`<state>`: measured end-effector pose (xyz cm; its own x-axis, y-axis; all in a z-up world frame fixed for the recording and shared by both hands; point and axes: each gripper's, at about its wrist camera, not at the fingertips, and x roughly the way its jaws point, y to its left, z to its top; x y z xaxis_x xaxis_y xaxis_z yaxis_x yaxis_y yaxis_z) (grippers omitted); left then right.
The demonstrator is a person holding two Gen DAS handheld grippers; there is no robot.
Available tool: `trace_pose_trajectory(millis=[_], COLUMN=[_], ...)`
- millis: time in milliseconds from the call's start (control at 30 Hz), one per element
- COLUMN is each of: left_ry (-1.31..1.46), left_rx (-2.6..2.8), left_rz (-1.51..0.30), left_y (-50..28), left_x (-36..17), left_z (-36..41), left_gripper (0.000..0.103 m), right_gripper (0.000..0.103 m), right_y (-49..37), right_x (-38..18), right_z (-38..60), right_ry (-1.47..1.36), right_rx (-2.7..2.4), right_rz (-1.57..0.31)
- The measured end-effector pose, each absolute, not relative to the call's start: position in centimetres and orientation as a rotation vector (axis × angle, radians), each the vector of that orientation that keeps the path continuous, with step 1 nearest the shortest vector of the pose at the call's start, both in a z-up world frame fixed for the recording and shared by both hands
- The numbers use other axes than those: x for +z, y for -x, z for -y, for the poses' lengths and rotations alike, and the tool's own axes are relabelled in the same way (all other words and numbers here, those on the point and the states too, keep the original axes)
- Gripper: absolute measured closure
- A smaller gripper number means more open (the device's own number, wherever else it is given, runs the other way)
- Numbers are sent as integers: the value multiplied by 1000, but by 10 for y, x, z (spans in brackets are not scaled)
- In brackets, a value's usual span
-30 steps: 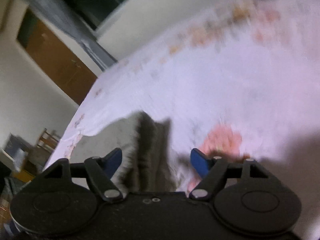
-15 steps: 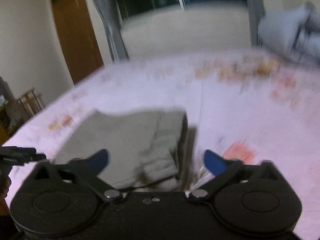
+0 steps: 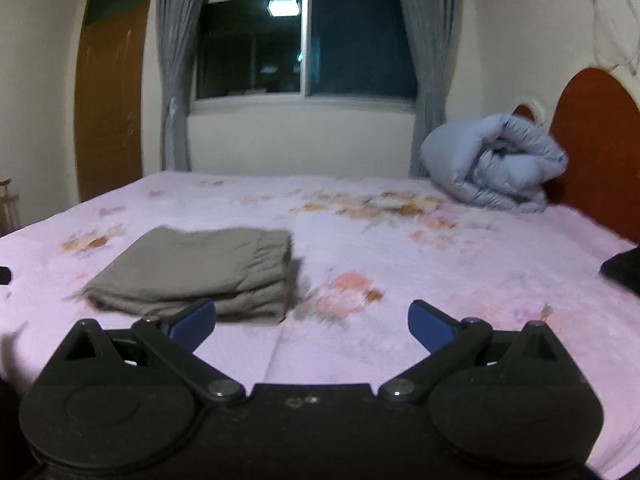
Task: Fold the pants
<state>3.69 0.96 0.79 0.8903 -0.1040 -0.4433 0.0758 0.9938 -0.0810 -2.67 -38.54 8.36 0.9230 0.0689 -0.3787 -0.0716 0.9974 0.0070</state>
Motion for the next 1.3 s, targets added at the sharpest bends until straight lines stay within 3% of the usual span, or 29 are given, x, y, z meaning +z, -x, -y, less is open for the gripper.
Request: trace_pose_trajectory(millis=[300,1300], left_ry=[42,49], left_rx=[-101,-86], left_rz=[-423,-392], left_y=[8,16], left_x=[10,8], left_z=[4,2], left_gripper=[0,0], right_gripper=[6,6], right_y=[51,49], right_x=[78,72], right_z=[361,353], right_ry=[30,26], right_rx=[138,139], right_rz=[-405,-414])
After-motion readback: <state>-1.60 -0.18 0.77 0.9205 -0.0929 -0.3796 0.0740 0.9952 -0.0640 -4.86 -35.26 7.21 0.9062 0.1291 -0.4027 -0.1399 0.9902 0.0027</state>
